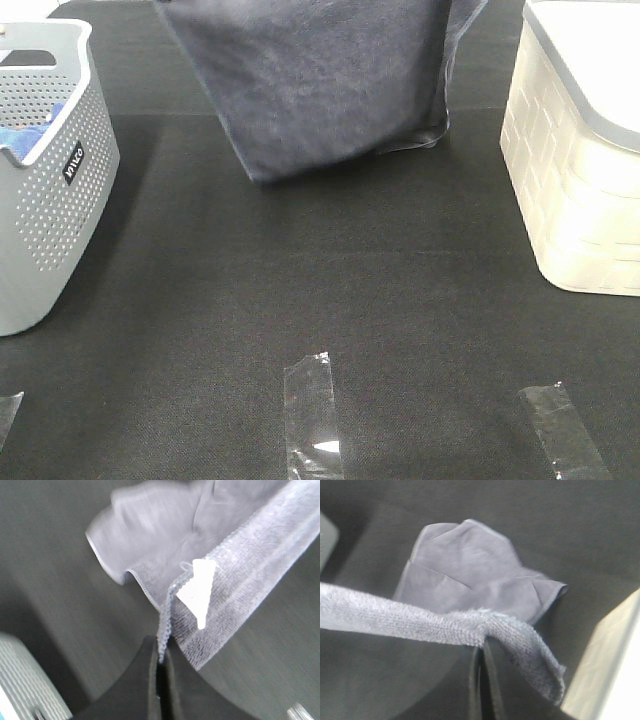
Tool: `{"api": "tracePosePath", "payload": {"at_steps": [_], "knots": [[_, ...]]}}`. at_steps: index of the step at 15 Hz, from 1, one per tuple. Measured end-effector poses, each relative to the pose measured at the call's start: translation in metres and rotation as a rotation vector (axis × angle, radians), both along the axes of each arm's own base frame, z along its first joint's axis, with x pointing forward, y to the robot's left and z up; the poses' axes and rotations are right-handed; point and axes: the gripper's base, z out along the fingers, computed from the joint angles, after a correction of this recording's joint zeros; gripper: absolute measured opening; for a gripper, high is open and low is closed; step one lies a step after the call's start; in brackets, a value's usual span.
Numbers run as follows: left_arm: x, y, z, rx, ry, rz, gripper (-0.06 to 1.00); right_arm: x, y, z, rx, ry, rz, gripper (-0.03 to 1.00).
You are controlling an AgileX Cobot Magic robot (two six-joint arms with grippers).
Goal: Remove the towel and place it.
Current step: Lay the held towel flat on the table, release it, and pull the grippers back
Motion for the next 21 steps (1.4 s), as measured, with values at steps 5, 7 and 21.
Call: {"api": "tracePosePath", "payload": {"at_steps": [5,7,21], "knots": [[-0.021,-0.003,-0.016,0.029,0.238,0.015,0.00,-0.031,-0.003,-0.033,0.003,0.181,0.020,0.00],[-0.038,-0.021,-0.048,0.093,0.359,0.005,0.00,-0.051,-0.006,-0.065,-0.018,0.313,0.034,0.00],[-0.201,-0.040,-0.115,0.318,0.667,-0.035,0.00,-0.206,-0.035,-0.153,-0.002,0.721,0.032,0.00]]}}
